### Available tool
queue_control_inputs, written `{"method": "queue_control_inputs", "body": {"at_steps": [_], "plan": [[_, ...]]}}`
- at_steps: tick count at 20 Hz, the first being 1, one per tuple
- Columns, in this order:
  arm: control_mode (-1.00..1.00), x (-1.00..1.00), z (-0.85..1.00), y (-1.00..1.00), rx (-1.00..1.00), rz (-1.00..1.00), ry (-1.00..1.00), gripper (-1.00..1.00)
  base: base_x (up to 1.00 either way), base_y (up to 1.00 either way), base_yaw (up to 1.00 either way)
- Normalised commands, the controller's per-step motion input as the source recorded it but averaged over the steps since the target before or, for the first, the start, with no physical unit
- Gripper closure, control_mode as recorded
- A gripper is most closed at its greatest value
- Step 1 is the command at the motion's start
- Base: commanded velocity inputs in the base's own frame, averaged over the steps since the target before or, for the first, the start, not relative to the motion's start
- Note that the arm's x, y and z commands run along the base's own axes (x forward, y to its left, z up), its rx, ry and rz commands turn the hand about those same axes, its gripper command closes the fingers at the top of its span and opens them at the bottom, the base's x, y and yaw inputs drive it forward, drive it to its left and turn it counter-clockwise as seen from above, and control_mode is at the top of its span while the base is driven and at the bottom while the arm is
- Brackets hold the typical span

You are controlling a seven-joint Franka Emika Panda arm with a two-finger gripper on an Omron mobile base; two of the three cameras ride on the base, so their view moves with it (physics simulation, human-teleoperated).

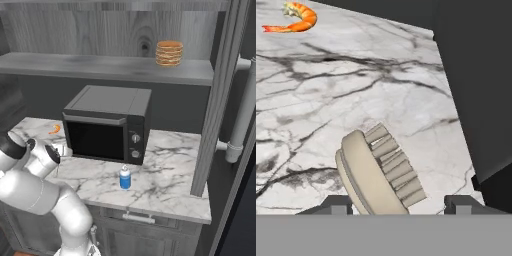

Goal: Pick the dish brush and soap dispenser from the cabinet and place them on the counter.

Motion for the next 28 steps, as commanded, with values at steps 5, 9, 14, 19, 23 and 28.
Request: {"method": "queue_control_inputs", "body": {"at_steps": [5, 9, 14, 19, 23, 28], "plan": [[-1.00, -0.12, 0.37, -0.12, 0.00, 0.00, 0.00, -1.00, 0.00, 0.00, 0.00], [-1.00, -0.16, 0.60, -0.18, 0.01, -0.01, 0.00, -1.00, 0.00, 0.00, 0.00], [-1.00, -0.19, 0.72, -0.21, 0.02, -0.02, 0.00, -1.00, 0.00, 0.00, 0.00], [-1.00, -0.29, 0.67, -0.21, 0.04, -0.03, 0.00, -1.00, 0.00, 0.00, 0.00], [-1.00, -0.41, 0.58, -0.18, 0.03, -0.06, 0.00, -1.00, 0.00, 0.00, 0.00], [-1.00, -0.48, 0.52, -0.18, 0.02, -0.08, 0.00, -1.00, 0.00, 0.00, 0.00]]}}
